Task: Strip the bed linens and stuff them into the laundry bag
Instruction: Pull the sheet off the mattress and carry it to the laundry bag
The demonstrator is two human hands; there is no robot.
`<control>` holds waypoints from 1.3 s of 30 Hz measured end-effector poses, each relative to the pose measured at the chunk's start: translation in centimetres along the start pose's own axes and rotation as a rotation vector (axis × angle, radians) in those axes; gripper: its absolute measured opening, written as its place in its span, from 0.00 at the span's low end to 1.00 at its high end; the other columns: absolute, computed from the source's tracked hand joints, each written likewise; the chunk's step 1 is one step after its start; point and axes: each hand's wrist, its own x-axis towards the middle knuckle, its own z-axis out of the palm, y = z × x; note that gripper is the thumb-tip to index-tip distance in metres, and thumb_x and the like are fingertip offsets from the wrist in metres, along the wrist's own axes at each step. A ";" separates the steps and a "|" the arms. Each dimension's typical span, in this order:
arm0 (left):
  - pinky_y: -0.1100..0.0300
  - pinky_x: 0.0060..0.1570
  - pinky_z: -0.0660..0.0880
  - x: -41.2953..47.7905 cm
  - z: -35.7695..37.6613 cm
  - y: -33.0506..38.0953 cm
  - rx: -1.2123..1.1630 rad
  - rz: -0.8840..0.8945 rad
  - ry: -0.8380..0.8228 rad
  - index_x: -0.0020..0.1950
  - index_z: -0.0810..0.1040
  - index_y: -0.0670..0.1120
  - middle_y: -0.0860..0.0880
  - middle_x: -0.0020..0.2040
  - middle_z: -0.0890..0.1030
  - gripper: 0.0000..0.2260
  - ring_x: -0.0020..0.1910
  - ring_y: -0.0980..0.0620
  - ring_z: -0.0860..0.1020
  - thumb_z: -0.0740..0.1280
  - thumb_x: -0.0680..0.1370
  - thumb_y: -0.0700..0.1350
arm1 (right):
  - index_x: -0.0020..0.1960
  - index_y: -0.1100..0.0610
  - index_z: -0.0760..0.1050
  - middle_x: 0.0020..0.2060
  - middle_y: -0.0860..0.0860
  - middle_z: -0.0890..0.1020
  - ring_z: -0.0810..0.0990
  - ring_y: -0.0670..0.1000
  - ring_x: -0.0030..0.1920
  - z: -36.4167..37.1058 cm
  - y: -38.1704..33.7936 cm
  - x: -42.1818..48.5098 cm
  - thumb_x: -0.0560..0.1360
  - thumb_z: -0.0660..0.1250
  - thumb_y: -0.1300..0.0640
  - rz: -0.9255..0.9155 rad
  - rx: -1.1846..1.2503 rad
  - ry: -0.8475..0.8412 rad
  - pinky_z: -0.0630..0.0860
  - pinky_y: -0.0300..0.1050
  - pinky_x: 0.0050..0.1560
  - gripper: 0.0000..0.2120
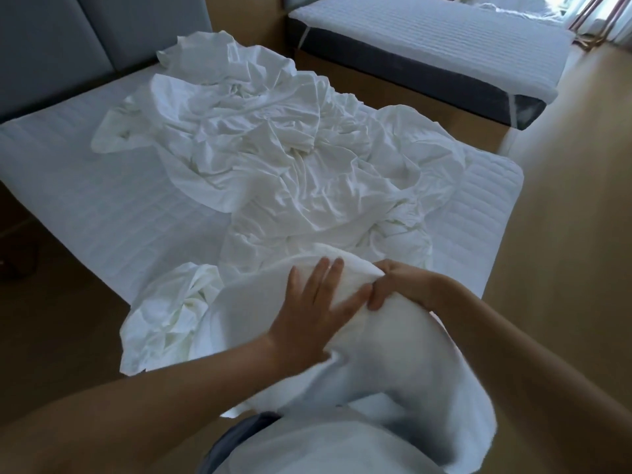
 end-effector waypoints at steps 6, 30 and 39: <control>0.52 0.39 0.78 5.0 -1.3 -4.9 -0.482 0.113 0.081 0.61 0.71 0.46 0.44 0.41 0.82 0.27 0.38 0.42 0.81 0.63 0.66 0.58 | 0.54 0.61 0.78 0.44 0.59 0.83 0.82 0.57 0.45 -0.5 -1.0 -1.1 0.53 0.74 0.57 0.217 0.183 -0.122 0.75 0.50 0.54 0.29; 0.34 0.62 0.66 1.9 -0.5 -3.2 -0.141 -0.007 -0.178 0.76 0.45 0.51 0.36 0.72 0.62 0.59 0.69 0.37 0.67 0.75 0.55 0.66 | 0.39 0.57 0.81 0.33 0.55 0.83 0.82 0.52 0.32 -1.4 -0.9 -0.5 0.47 0.70 0.63 0.020 0.033 0.067 0.76 0.38 0.33 0.19; 0.56 0.48 0.74 6.9 -1.7 -5.9 -0.493 -0.070 -0.450 0.64 0.73 0.56 0.50 0.54 0.82 0.28 0.51 0.46 0.79 0.74 0.65 0.55 | 0.59 0.55 0.75 0.51 0.57 0.80 0.79 0.55 0.47 -0.6 0.2 -1.8 0.58 0.75 0.54 0.216 0.032 0.138 0.74 0.47 0.52 0.30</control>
